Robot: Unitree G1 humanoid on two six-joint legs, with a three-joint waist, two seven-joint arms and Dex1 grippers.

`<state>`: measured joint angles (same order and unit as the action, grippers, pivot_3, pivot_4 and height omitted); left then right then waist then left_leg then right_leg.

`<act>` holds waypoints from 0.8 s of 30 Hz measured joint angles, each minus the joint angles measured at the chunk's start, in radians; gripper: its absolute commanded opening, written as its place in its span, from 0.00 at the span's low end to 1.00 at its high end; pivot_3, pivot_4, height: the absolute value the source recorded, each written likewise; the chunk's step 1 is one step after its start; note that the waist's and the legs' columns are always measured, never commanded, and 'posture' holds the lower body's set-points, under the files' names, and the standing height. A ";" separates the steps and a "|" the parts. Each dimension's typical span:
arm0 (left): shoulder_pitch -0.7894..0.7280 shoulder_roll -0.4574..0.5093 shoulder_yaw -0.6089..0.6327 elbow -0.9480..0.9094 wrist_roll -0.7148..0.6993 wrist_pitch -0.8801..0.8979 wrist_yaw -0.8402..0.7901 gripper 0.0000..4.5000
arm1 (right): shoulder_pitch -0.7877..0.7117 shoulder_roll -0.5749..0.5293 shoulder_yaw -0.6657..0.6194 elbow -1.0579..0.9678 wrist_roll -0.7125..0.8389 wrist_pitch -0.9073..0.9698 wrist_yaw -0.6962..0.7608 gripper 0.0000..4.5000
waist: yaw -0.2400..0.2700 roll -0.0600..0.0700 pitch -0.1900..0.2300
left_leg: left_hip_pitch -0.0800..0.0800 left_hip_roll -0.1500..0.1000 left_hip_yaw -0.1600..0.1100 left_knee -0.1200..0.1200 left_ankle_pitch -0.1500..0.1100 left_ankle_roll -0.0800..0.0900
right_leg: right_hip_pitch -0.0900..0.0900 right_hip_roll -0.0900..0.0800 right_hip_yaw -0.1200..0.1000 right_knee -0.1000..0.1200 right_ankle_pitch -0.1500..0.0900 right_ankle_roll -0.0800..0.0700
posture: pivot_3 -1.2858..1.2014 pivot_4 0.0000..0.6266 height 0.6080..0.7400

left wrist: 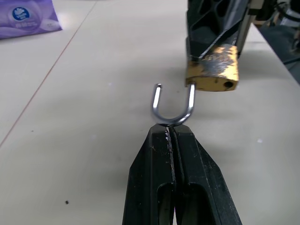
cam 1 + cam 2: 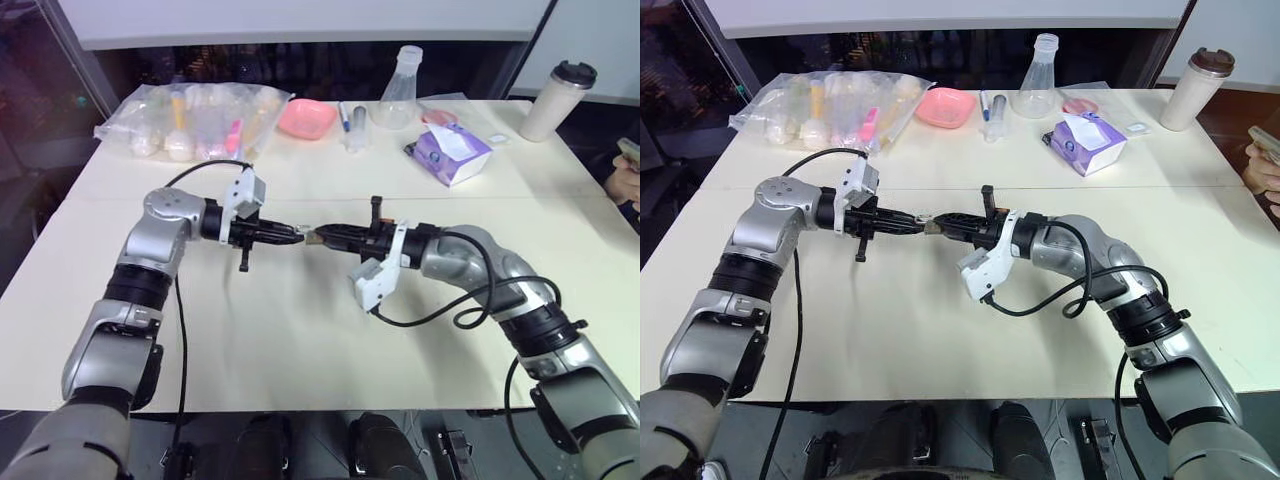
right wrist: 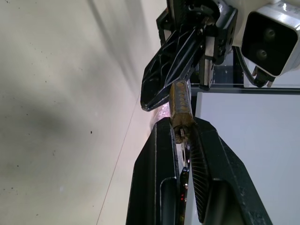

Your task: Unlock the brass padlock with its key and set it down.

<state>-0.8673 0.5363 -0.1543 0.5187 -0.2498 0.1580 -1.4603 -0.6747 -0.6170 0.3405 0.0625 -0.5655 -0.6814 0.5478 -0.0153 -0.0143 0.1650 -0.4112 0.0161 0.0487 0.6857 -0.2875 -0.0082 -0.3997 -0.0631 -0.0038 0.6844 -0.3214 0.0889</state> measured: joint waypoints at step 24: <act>0.154 0.090 0.023 -0.157 0.018 0.060 0.078 0.00 | -0.045 0.054 0.122 0.510 -0.218 -0.008 -0.287 0.62 | -0.007 0.000 0.000 | 0.001 0.001 0.001 -0.001 0.000 -0.001 | 0.000 0.000 0.000 0.001 0.000 0.000 | 0.52 0.24 0.81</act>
<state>-0.7130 0.6264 -0.1309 0.3616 -0.2321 0.2184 -1.3819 -0.7192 -0.5625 0.4624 0.5729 -0.7832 -0.6894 0.2607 -0.0227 -0.0142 0.1649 -0.4104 0.0168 0.0493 0.6850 -0.2872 -0.0087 -0.4000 -0.0633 -0.0033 0.6851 -0.3214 0.0889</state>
